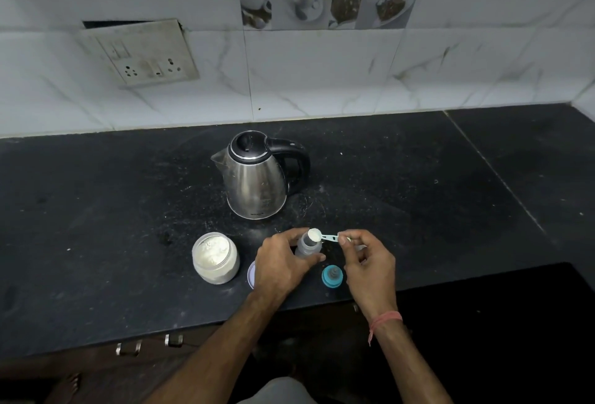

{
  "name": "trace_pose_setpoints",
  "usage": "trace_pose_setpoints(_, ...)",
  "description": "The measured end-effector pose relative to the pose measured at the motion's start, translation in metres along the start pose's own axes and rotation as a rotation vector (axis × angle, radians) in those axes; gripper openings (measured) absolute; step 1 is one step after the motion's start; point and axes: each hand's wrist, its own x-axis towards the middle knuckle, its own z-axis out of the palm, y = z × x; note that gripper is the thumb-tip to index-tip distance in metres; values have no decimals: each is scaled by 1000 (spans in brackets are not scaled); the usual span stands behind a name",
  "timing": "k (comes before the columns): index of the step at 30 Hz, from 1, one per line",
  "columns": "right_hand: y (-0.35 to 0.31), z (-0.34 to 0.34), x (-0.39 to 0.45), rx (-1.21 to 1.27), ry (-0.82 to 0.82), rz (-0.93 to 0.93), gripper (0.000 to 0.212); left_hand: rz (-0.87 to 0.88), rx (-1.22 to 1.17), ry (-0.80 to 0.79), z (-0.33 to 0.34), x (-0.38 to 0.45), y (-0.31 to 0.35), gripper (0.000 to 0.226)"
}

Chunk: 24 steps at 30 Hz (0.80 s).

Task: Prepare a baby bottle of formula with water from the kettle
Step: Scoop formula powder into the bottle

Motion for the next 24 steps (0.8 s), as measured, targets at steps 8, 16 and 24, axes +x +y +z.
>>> trace_pose_setpoints(8, 0, -2, -2, -148, -51, -137, 14, 8, 35, 9, 1, 1, -4, 71)
trace_pose_setpoints(16, -5, -2, -4, -272, -88, -254, 14, 23, 40, -3, 0, 1, -5, 70)
trace_pose_setpoints(24, -1, -3, -4, -257, -77, -263, 15, 31, 35, -7, 1, 1, -6, 70)
